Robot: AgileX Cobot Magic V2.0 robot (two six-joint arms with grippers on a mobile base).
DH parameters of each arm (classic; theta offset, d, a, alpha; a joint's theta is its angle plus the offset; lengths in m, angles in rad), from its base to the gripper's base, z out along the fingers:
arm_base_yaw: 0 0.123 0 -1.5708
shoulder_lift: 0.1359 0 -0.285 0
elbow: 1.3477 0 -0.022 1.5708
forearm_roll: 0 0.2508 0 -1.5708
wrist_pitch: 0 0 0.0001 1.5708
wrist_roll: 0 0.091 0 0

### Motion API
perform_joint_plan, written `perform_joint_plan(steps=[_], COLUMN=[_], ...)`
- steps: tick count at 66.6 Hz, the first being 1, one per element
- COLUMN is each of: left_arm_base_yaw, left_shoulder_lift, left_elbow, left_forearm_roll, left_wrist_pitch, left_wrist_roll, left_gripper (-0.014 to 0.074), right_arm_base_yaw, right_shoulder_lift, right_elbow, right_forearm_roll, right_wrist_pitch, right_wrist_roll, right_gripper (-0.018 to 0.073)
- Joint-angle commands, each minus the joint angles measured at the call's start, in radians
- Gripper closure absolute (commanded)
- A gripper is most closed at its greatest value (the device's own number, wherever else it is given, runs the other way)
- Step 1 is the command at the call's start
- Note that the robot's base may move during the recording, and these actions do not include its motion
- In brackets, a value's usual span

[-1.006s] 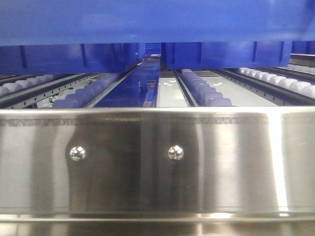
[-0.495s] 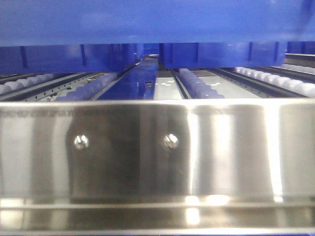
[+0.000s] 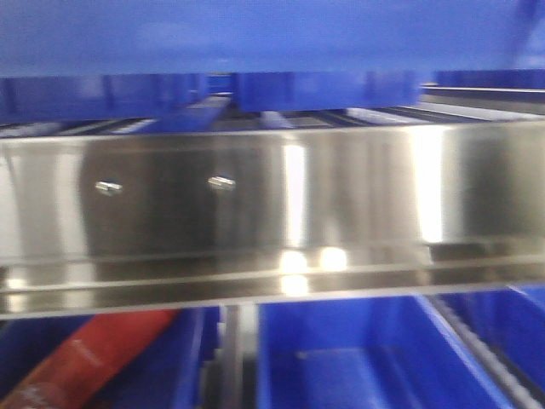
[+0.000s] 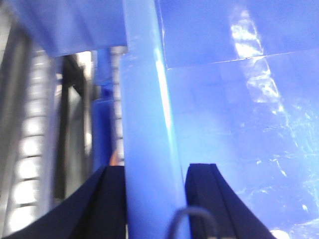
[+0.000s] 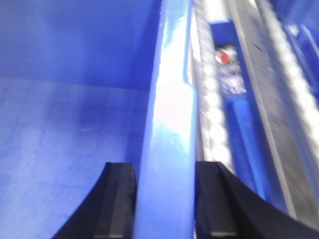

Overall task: Move blue bin to conveyor side
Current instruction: 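Hold the blue bin with both grippers while the base backs away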

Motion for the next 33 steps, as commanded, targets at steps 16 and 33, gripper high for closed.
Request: perform_joint_plan(steps=[16, 33], left_arm_base_yaw=[-0.013, -0.013], left_shoulder_lift=[-0.014, -0.014], left_elbow=[-0.019, -0.019], left_forearm_roll=[-0.023, -0.023], left_wrist_pitch=[-0.09, -0.09], left_wrist_roll=[0.005, 0.005], left_gripper=[0.0614, 0.0614], right_arm_base_yaw=[0.003, 0.003], right_shoulder_lift=[-0.014, -0.014], right_elbow=[-0.017, -0.017], right_forearm_roll=[-0.007, -0.007], right_wrist_pitch=[-0.103, -0.103], right_wrist_roll=[-0.025, -0.025], right_gripper=[0.0638, 0.0638])
